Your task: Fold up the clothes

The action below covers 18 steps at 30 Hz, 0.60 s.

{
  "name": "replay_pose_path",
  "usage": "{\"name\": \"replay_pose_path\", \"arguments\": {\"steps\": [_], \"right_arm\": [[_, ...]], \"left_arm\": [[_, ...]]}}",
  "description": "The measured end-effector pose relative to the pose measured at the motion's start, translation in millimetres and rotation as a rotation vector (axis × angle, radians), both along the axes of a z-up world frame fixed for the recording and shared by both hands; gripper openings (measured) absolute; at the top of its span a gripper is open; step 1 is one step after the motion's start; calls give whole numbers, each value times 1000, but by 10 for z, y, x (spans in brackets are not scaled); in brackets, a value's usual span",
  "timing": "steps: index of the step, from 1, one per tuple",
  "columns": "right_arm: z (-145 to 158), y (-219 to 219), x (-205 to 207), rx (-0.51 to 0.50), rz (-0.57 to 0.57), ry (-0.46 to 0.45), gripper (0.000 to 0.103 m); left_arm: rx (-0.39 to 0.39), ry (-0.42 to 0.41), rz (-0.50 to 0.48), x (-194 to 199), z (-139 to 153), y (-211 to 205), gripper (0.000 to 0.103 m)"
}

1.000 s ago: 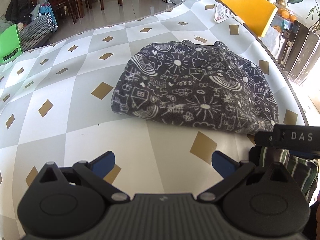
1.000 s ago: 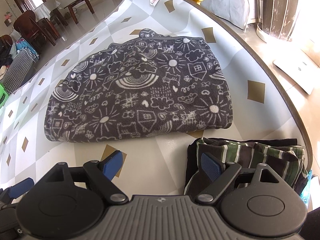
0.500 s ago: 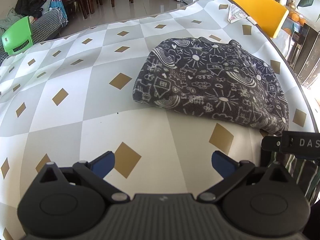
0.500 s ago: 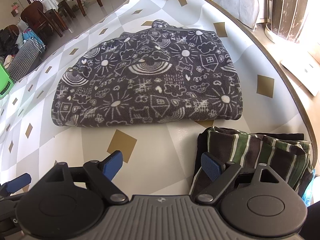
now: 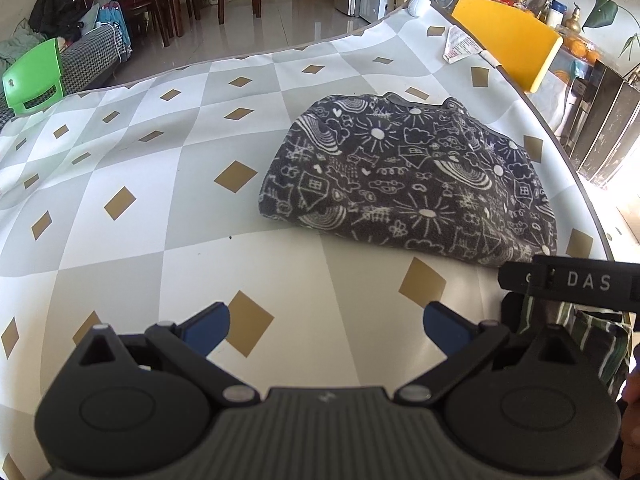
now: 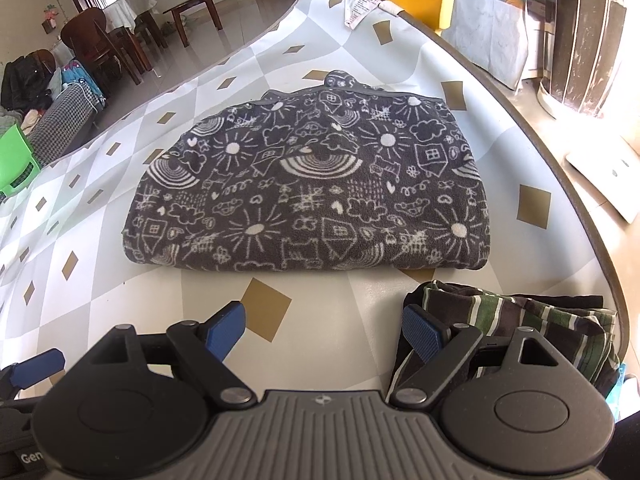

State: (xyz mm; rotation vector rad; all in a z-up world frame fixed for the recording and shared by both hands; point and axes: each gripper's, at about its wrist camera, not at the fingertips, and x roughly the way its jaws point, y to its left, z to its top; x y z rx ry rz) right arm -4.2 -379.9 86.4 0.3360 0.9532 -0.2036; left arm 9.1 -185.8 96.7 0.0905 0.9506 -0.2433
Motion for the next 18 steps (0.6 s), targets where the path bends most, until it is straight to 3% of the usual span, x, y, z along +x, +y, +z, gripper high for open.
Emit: {"name": "replay_pose_path", "arguments": {"steps": [7, 18], "right_arm": [[30, -44, -14, 11, -17, -17, 86], [36, 176, 11, 62, 87, -53, 86]], "left_arm": [[-5, -21, -20, -66, 71, -67, 103], [6, -51, -1, -96, 125, 40, 103]]}}
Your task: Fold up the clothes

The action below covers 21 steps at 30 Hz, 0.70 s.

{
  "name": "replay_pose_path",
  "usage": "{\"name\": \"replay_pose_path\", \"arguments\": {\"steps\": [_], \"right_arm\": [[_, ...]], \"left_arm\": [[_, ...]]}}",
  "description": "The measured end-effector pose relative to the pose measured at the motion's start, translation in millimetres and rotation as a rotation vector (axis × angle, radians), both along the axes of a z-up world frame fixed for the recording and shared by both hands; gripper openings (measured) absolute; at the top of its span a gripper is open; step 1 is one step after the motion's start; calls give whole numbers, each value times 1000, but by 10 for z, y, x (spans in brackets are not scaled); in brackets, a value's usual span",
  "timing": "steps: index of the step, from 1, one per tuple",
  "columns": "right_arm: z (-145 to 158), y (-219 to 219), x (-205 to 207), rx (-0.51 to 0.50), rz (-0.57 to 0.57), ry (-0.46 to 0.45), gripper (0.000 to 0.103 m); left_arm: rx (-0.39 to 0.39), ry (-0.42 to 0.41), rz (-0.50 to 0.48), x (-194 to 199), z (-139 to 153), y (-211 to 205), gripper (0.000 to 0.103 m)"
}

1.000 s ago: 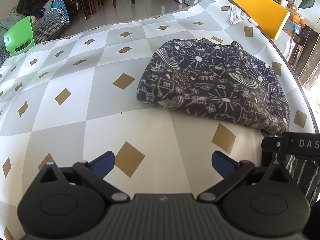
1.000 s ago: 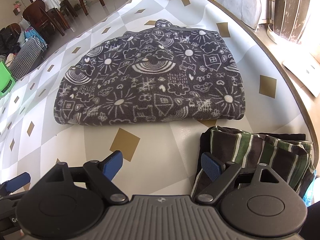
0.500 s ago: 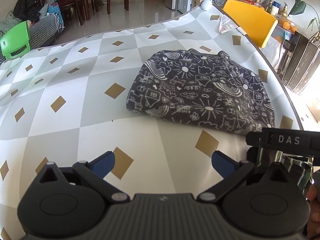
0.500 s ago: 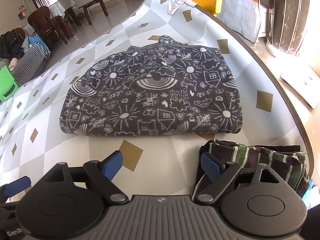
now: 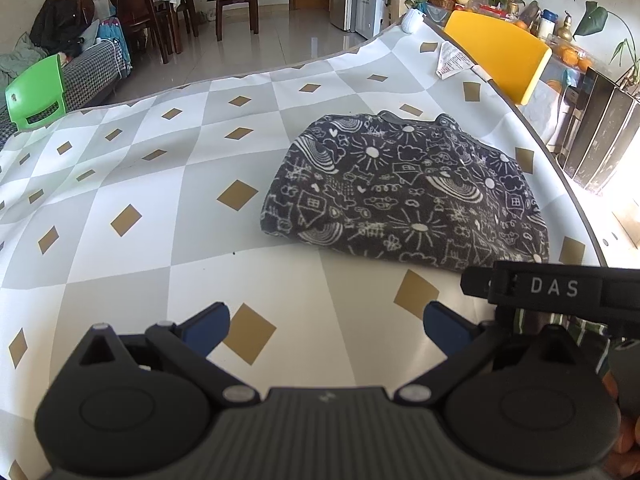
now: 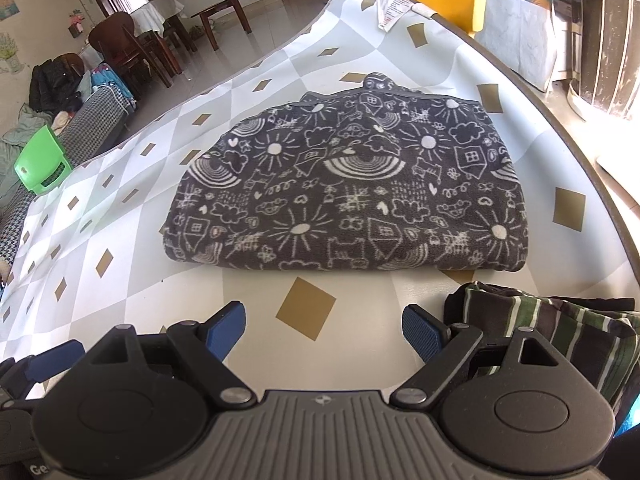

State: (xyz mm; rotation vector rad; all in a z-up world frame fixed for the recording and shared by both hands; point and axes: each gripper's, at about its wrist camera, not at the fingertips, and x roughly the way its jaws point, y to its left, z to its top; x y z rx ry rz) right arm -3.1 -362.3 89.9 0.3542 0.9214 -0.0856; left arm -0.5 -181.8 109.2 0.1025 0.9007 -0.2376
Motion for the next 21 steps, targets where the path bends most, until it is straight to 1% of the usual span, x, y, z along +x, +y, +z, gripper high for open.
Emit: {"name": "replay_pose_path", "arguments": {"steps": [8, 13, 21], "right_arm": [[-2, 239, 35, 24, 80, -13, 86], [4, 387, 47, 20, 122, -20, 86], [-37, 569, 82, 14, 157, -6, 86]], "left_arm": [[23, 5, 55, 23, -30, 187, 103], [46, 7, 74, 33, -57, 272, 103], [5, 48, 91, 32, -164, 439, 103]]}}
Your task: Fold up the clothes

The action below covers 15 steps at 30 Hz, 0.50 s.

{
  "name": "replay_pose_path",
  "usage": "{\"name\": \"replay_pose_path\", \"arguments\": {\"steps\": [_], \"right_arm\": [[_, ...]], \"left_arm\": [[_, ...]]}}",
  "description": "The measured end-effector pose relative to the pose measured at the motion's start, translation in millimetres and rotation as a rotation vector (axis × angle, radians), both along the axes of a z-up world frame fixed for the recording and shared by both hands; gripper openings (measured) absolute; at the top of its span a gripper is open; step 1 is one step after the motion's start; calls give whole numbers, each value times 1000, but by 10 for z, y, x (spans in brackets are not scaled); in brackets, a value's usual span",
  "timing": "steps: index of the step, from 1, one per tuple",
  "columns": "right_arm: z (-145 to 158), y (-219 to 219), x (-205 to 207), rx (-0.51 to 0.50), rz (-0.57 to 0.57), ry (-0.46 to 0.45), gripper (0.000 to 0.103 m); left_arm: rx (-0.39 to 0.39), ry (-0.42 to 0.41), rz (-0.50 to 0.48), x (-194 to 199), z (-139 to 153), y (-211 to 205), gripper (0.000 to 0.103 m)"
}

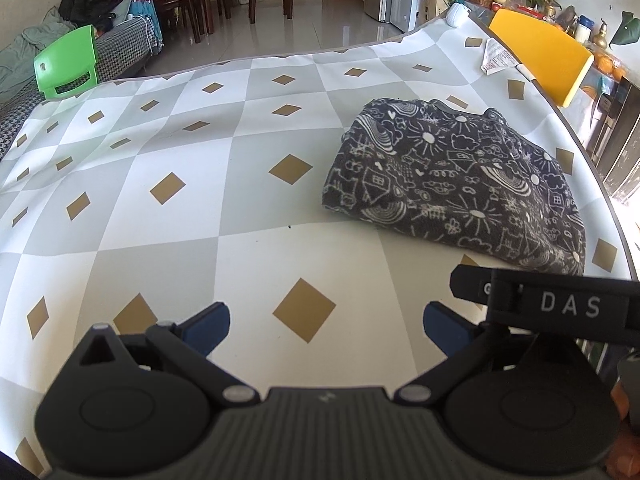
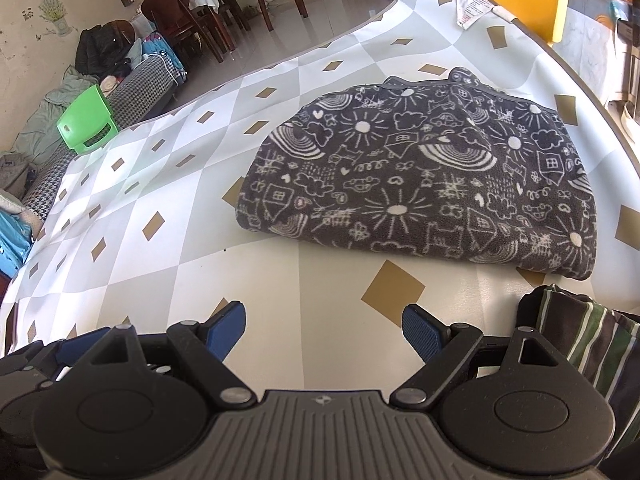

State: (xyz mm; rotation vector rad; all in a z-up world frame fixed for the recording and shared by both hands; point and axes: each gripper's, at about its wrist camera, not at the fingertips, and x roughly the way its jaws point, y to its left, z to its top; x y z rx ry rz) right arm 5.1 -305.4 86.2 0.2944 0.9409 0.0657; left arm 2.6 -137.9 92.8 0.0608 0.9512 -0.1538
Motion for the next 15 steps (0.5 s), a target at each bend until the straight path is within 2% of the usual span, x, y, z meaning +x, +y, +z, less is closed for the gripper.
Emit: {"name": "replay_pose_path", "arguments": {"steps": [15], "right_arm": [[-257, 559, 112, 16, 122, 86, 86]], "left_arm": [[20, 89, 102, -60, -313, 451, 103]]}}
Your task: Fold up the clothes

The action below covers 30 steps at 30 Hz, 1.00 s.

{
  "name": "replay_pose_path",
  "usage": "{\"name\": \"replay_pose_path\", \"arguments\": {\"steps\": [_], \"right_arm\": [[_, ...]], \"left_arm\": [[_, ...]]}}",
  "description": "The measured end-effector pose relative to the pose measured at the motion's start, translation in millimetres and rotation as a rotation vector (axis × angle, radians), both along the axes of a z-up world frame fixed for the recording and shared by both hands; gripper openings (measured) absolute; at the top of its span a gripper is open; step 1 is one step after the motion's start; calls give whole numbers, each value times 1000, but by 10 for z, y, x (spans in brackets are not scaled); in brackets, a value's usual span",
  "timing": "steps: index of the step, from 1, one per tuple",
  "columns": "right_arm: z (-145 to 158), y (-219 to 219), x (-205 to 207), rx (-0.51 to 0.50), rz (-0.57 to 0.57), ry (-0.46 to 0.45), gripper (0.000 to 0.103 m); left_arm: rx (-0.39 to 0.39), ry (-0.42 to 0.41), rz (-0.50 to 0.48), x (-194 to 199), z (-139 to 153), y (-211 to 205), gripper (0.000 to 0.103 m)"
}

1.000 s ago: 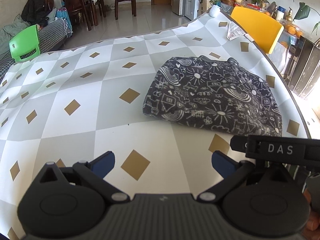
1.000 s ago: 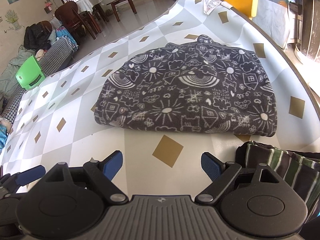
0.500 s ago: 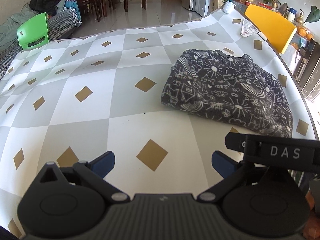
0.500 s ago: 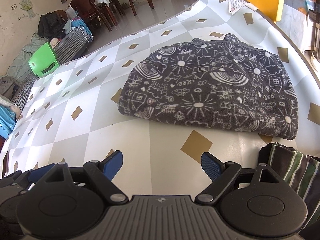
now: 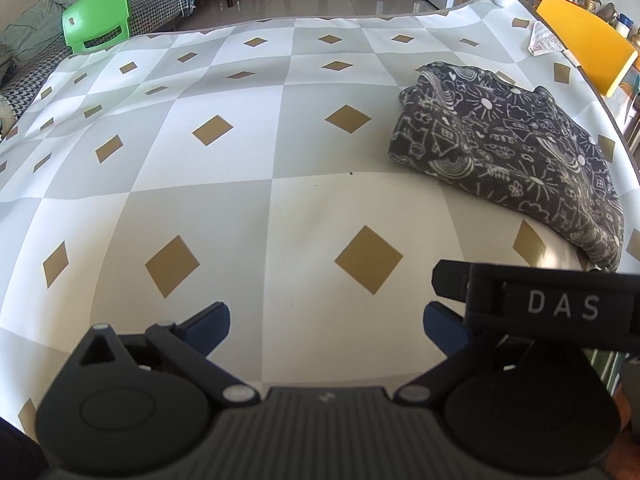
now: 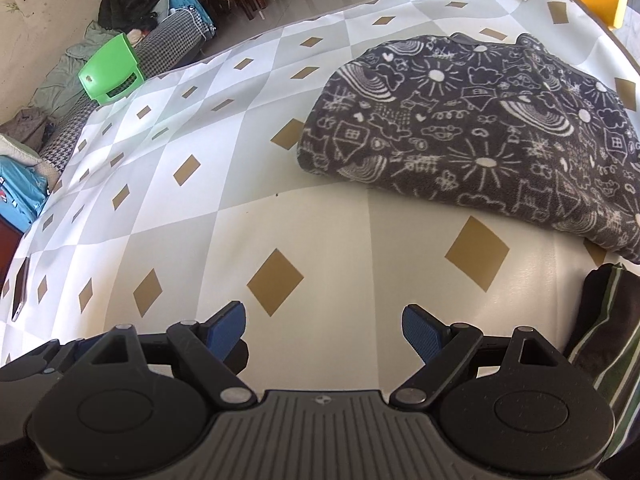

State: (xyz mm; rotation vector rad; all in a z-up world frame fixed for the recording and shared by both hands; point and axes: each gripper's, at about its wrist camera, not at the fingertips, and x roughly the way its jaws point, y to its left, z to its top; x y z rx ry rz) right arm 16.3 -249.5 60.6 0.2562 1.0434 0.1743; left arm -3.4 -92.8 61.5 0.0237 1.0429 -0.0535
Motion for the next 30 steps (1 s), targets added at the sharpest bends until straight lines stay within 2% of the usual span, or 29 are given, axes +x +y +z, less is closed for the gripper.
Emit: {"name": "replay_pose_path", "arguments": {"steps": [21, 26, 30], "right_arm": [[-383, 818, 244, -42, 187, 51, 87], [-413, 984, 288, -92, 233, 10, 87], [-435, 1074, 318, -128, 256, -24, 87]], "left_arm": [[14, 105, 226, 38, -423, 844, 103], [17, 124, 265, 59, -533, 997, 103], [-27, 117, 283, 66, -571, 1086, 103]]}}
